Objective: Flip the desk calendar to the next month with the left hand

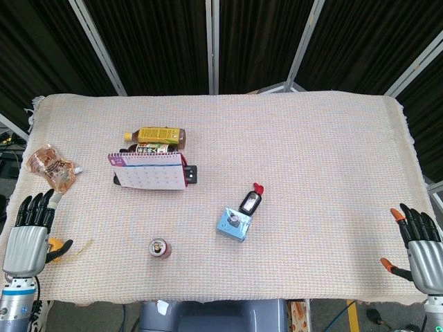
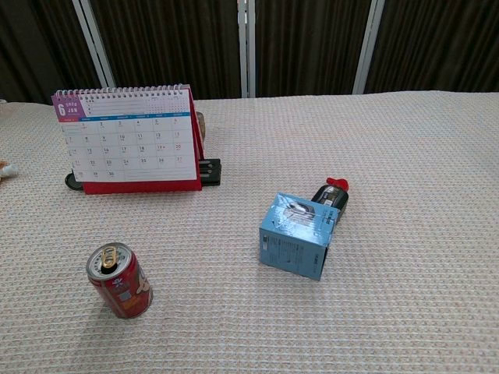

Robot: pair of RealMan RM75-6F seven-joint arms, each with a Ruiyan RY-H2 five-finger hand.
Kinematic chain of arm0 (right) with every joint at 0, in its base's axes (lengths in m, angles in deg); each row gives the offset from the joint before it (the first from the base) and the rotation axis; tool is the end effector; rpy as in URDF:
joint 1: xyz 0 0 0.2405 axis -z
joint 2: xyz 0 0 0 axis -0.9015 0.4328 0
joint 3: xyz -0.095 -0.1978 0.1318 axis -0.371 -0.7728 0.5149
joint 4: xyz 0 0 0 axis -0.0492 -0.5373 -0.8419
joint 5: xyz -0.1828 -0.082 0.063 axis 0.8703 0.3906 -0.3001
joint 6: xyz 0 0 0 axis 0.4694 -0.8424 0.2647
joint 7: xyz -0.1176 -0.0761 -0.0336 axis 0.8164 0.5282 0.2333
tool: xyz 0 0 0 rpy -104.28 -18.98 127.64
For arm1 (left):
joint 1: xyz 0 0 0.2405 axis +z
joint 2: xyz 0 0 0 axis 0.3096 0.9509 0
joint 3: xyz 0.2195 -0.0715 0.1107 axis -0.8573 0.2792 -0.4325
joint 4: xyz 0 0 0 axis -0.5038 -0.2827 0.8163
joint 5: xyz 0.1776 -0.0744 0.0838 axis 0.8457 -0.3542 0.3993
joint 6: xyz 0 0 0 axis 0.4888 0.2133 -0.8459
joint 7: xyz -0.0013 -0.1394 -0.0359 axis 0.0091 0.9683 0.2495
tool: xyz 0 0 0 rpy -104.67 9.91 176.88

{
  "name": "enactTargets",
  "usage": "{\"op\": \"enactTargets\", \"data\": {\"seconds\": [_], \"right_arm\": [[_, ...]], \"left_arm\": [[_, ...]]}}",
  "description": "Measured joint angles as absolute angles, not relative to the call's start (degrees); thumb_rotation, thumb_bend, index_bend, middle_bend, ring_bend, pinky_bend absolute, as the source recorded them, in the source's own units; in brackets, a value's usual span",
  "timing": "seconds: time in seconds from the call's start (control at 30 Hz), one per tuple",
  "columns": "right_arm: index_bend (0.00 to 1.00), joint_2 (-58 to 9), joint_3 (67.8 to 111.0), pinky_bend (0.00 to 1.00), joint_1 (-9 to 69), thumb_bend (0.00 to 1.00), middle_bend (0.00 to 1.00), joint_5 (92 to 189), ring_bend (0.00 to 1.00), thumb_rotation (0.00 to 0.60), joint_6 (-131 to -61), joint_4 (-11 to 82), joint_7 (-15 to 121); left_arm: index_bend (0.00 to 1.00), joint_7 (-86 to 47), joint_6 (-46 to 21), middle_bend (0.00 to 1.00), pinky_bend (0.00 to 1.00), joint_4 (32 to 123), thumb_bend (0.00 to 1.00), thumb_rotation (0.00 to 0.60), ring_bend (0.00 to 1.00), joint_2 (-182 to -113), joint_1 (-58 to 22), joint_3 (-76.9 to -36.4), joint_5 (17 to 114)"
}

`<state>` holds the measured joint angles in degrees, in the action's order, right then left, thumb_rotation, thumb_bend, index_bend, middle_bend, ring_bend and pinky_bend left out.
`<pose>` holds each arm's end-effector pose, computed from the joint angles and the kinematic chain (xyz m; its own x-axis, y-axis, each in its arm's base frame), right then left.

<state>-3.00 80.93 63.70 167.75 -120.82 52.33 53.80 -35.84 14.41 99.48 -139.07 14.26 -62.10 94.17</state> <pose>-0.3192 -0.1542 0.1747 0.4379 0.0132 0.8989 -0.8990 -0.0055 0.4380 -0.2731 0.1721 0.1106 0.4568 -0.0892 0.8851 0.8862 -0.0403 -0.4615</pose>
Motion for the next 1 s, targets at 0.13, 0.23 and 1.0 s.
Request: {"op": "enactTargets", "data": {"seconds": [0.13,0.23,1.0], "right_arm": [[0.0,-2.95,80.95,0.0,63.69,0.03,0.0,167.75,0.0,0.6,-120.82,52.38,53.7],[0.0,-2.95,80.98,0.0,63.66,0.03,0.0,167.74,0.0,0.6,-120.79,52.34,53.69],[0.0,-1.8,81.19,0.0,63.85,0.02,0.0,167.85,0.0,0.6,-121.37,53.57,52.07]], "left_arm": [[0.0,-35.88,14.25,0.0,0.0,99.45,0.0,0.6,0.0,-139.11,14.24,-62.16,94.08],[0.0,-35.85,14.01,0.0,0.0,99.38,0.0,0.6,0.0,-139.14,14.21,-62.17,93.87],[0.0,-24.84,6.13,0.63,0.55,104.58,0.96,0.6,0.65,-139.93,12.21,-56.73,80.07]]}}
